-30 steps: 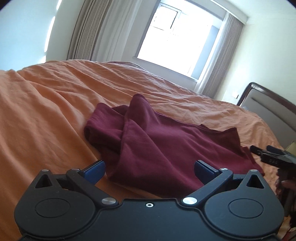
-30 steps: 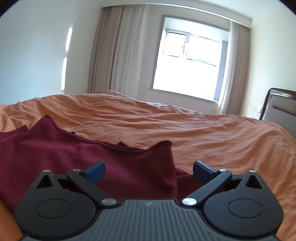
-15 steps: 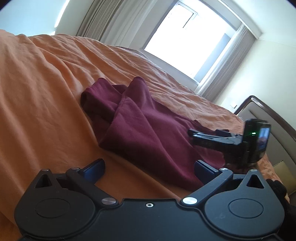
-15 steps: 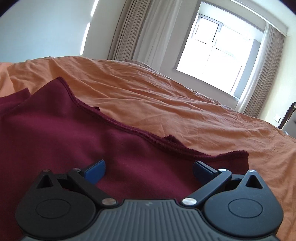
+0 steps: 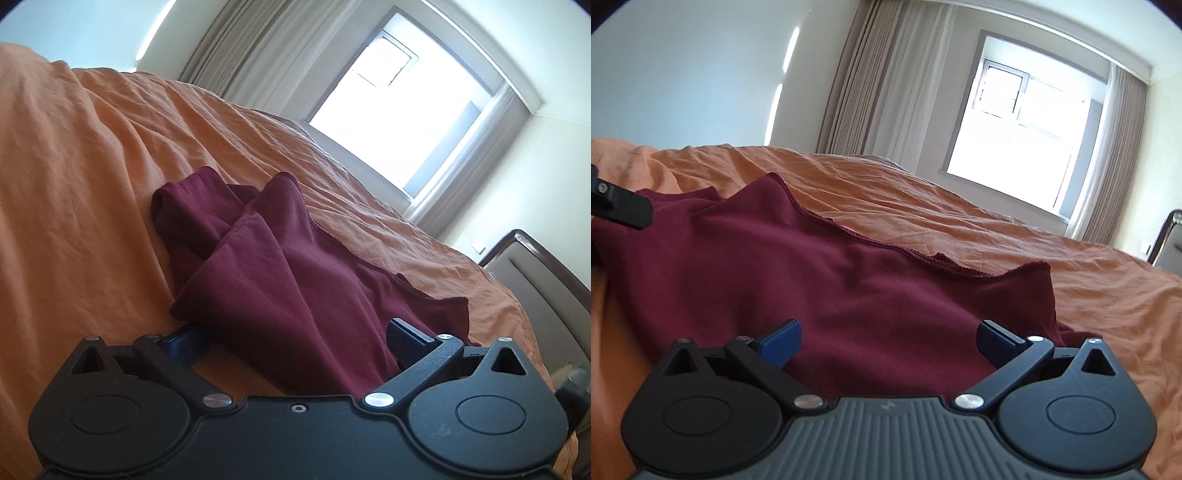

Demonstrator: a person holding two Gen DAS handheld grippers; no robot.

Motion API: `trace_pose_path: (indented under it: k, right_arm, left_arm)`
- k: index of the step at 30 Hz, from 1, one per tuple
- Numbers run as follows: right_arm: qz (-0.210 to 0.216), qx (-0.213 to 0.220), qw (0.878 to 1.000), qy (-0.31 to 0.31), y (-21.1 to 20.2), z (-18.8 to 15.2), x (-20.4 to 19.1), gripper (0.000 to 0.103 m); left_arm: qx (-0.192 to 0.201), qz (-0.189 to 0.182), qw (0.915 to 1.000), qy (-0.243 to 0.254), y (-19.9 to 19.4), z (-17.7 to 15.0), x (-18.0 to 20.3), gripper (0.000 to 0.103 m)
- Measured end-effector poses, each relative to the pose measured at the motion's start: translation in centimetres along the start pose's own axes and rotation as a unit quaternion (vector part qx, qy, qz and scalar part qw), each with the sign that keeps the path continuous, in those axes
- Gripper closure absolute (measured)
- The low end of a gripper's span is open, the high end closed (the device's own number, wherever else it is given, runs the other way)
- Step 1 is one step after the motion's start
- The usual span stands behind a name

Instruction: Fold small clothes

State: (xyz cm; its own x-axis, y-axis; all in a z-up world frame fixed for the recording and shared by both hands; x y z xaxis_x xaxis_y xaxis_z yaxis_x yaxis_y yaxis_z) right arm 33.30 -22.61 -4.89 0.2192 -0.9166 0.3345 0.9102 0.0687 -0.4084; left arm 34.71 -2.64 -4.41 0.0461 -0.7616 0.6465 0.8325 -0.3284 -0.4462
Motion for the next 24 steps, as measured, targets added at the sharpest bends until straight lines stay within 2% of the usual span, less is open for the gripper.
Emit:
trace_pose_path:
  k: [2,6,24]
  right_arm:
    - [0.010,-0.004,1.000,0.018,-0.4,-0.9,-0.2,0.000]
    - [0.001,-0.003,0.999,0.038,-0.8,-2.8,-0.7,0.000]
    - [-0.019,0.016,0.999,0.027,-0.4,-3.4,-1.1,0.000]
  left_arm:
    - [0.006,0.008,0.9999,-0.007,0.2,0.3,-0.1,0.002]
    - [0.011,0.027,0.9995,-0.016,0.7,0.6,-0.3,0.004]
    - [0.015,0.052,0.9986,-0.003,2.4,1.2,-0.6,0.005]
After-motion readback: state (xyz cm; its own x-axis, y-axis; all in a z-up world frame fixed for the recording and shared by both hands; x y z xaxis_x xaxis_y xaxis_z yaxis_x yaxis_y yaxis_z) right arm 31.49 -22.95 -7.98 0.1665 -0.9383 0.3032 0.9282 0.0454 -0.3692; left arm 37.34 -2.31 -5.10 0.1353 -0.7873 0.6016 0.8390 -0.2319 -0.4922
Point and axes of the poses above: each gripper's, at about its wrist camera, not at the fingertips, and y roughly the way its jaws point, x to its right, z to its top, the point moved 6 cm from there along y, roughly the way its jaws point, and after that the axes turned 10 degrees about -y, right-handed, at the moved point
